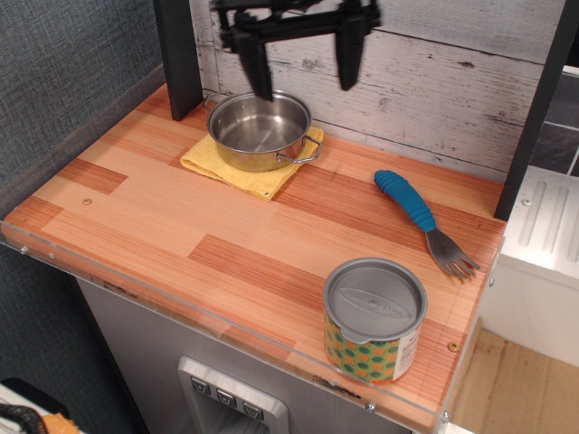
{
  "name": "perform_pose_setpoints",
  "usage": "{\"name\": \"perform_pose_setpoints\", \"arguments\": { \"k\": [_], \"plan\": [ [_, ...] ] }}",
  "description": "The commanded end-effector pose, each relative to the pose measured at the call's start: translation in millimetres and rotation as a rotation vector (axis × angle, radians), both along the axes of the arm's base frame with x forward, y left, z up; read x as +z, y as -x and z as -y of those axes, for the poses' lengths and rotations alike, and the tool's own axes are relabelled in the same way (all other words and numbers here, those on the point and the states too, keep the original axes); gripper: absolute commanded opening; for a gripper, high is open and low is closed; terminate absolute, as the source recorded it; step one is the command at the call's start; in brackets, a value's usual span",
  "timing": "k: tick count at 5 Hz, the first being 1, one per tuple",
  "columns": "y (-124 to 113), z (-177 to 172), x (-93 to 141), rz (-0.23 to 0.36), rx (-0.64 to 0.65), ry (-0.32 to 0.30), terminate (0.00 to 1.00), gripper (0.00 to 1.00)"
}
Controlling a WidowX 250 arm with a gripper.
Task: PICK UP THE VESSEL KEEP NEAR TO THE YELLOW TOWEL
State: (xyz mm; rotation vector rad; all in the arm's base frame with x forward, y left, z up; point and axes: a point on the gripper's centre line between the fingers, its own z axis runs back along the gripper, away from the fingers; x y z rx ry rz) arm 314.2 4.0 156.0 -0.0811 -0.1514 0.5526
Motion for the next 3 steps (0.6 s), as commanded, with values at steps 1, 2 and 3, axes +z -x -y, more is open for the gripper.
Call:
{"name": "perform_pose_setpoints", "arguments": {
  "k": [1, 2, 3],
  "plan": [
    [50.8, 2.4, 35.4, -0.007, 0.042, -0.045, 0.0, 1.0],
    [50.8, 2.4, 35.4, -0.007, 0.042, -0.045, 0.0, 1.0],
    [50.8, 2.4, 35.4, -0.007, 0.042, -0.045, 1.0, 1.0]
  ]
}}
